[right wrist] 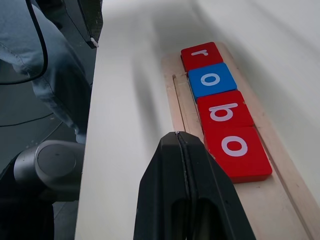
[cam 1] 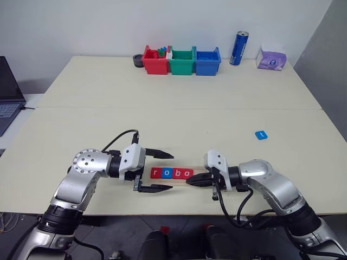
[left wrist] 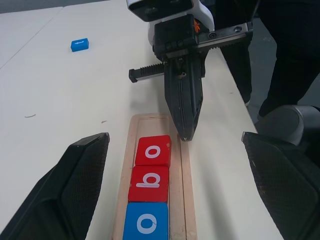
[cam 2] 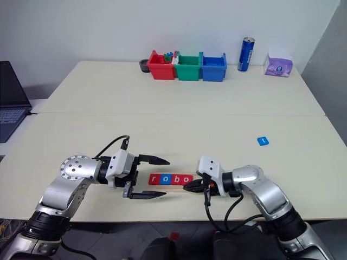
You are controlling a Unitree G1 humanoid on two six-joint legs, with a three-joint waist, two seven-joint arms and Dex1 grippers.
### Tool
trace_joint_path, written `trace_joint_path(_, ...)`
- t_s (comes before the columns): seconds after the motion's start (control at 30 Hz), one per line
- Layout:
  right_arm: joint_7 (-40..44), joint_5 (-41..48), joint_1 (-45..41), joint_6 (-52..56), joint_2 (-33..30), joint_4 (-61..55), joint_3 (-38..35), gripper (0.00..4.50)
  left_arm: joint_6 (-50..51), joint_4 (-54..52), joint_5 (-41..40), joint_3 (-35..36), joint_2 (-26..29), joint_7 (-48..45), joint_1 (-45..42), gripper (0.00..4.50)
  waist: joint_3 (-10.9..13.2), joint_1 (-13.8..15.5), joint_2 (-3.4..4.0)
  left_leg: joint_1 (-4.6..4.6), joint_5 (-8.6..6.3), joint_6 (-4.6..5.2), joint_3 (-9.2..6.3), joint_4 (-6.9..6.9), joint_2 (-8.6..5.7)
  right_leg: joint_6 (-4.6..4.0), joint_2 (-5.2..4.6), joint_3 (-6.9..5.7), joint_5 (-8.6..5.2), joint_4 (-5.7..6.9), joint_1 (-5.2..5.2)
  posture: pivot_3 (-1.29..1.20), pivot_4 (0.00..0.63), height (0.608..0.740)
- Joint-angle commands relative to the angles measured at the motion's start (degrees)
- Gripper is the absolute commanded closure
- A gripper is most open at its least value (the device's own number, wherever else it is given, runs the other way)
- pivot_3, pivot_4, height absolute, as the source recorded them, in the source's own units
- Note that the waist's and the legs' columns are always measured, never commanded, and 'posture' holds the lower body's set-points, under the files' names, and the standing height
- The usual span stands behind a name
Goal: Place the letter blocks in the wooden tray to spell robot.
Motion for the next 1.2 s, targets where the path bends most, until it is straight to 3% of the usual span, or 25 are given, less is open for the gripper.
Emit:
trace_joint_path(0.03, -0.9, -0.9, -0.8, -1.0, 0.6, 0.6, 0.5, 4.49, -0.8, -1.2, -0.1, 0.2, 0.4, -0.2, -0.2, 0.00, 0.0, 0.0, 0.00, 0.00, 0.00, 0.00, 0.00, 0.00, 0.00, 0.00, 0.00, 0.00, 0.00, 0.00, 0.00, 0.00, 0.150, 0.740)
trace_joint_path(0.6, -1.7, -3.0, -2.0, -2.5, 0.9, 3.2, -0.1, 4.49, -0.8, -1.8, -0.2, 0.0, -0.1, 0.2, 0.1, 0.00, 0.0, 0.0, 0.00, 0.00, 0.00, 0.00, 0.00, 0.00, 0.00, 0.00, 0.00, 0.00, 0.00, 0.00, 0.00, 0.00, 0.150, 0.740)
trace_joint_path(1.1, -0.1, 7.8, -1.9, 6.4, -4.1, -4.3, -9.6, 4.49, -0.7, -1.6, -0.2, -0.3, -0.6, 0.8, -0.3, 0.00, 0.0, 0.0, 0.00, 0.00, 0.00, 0.00, 0.00, 0.00, 0.00, 0.00, 0.00, 0.01, 0.00, 0.00, 0.00, 0.00, 0.150, 0.740)
trace_joint_path(1.2, -1.4, 8.6, -0.9, 6.5, -5.8, -5.7, -13.4, 3.91, -0.7, -1.5, -0.1, -0.4, -1.0, 1.2, -0.5, 0.00, 0.0, 0.1, 0.00, -0.01, 0.00, 0.00, -0.01, 0.00, 0.00, 0.00, -0.01, 0.01, 0.00, 0.00, 0.00, 0.00, 0.150, 0.740)
